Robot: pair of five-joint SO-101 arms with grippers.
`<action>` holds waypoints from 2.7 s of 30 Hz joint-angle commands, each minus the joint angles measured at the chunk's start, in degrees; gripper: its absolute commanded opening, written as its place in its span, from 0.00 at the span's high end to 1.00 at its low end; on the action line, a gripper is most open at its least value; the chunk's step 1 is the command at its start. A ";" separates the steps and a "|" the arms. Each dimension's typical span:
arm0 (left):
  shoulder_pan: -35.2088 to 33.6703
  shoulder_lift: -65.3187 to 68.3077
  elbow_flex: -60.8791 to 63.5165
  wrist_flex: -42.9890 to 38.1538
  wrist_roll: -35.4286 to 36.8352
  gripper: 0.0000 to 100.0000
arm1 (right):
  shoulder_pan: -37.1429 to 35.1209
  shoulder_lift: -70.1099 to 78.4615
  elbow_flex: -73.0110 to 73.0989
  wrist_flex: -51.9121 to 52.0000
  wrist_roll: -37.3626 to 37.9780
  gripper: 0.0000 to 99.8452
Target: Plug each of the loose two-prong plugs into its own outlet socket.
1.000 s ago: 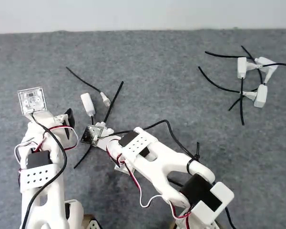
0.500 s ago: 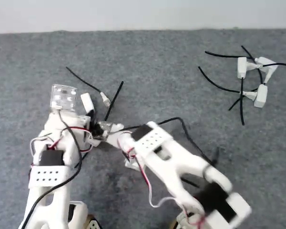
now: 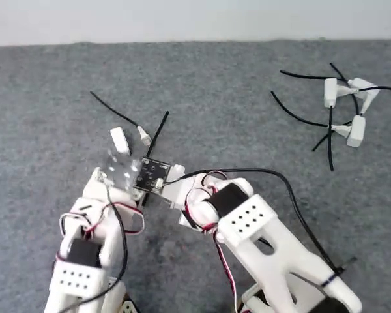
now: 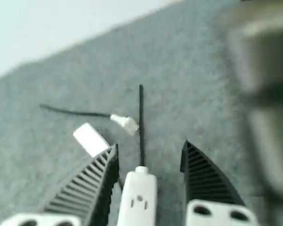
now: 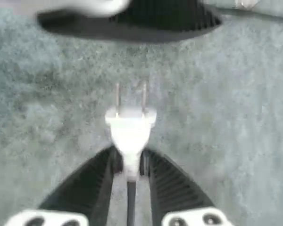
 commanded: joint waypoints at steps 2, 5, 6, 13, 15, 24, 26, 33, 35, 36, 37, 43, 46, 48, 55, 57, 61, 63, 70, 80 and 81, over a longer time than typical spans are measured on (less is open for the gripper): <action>2.64 -10.99 1.54 2.64 -2.11 0.78 | 1.10 -4.79 -0.53 0.75 0.44 0.99; 2.29 -13.54 1.80 3.78 -2.02 0.78 | 2.15 -7.16 -0.53 2.07 0.44 0.99; 2.29 -13.80 1.80 4.04 -1.93 0.78 | 2.24 -8.13 -0.53 2.24 0.35 0.99; -2.11 -14.07 1.45 2.99 2.81 0.78 | 2.51 -12.35 2.55 2.07 0.26 0.99; 0.00 -13.98 1.71 3.16 2.55 0.78 | 2.42 -13.49 2.64 2.59 0.26 0.99; 5.01 -14.07 1.80 4.84 0.88 0.78 | 2.07 -18.42 3.52 2.59 0.18 0.99; 5.36 -13.98 1.80 4.84 0.88 0.78 | 2.07 -18.51 3.52 2.59 0.18 0.99; 6.95 -14.33 0.22 7.30 0.97 0.78 | 2.24 -18.24 3.60 2.07 0.18 0.99; 6.51 -14.95 -1.01 9.23 1.14 0.78 | 2.42 -18.24 3.60 2.07 0.26 0.99; 6.77 -15.56 -1.19 10.02 1.14 0.78 | 2.42 -18.24 3.60 2.07 0.26 0.99; 6.77 -16.53 -1.27 10.73 1.23 0.78 | 2.42 -18.24 3.60 1.98 0.35 0.99; 6.51 -26.90 -4.35 19.25 1.05 0.78 | 2.51 -18.24 5.80 -0.84 0.62 0.99; 6.86 -32.44 -4.97 23.12 1.23 0.78 | 2.51 -18.24 6.07 -1.19 0.62 0.99; 6.95 -31.56 -4.62 22.86 1.23 0.78 | 2.42 -18.24 6.07 -1.19 0.44 0.99; 15.03 -29.54 0.22 19.78 0.88 0.78 | 2.24 -18.86 6.07 -0.66 0.26 0.99; 15.21 -29.45 0.48 19.78 0.88 0.78 | 2.24 -18.95 6.07 -0.57 0.26 0.99; 15.12 -29.27 2.15 17.58 0.79 0.78 | 2.33 -18.95 5.98 -0.57 0.26 0.99; 15.12 -29.19 3.21 16.26 0.88 0.78 | 2.42 -18.95 4.84 0.92 0.26 0.99; 15.12 -29.19 4.79 14.77 0.88 0.78 | 2.68 -22.46 1.32 6.64 0.09 0.99; 15.47 -29.19 6.37 13.36 0.88 0.78 | 2.68 -31.16 1.32 10.42 -0.97 0.99; 15.47 -29.19 6.37 13.36 0.88 0.78 | 2.68 -31.16 1.32 10.42 -1.23 0.99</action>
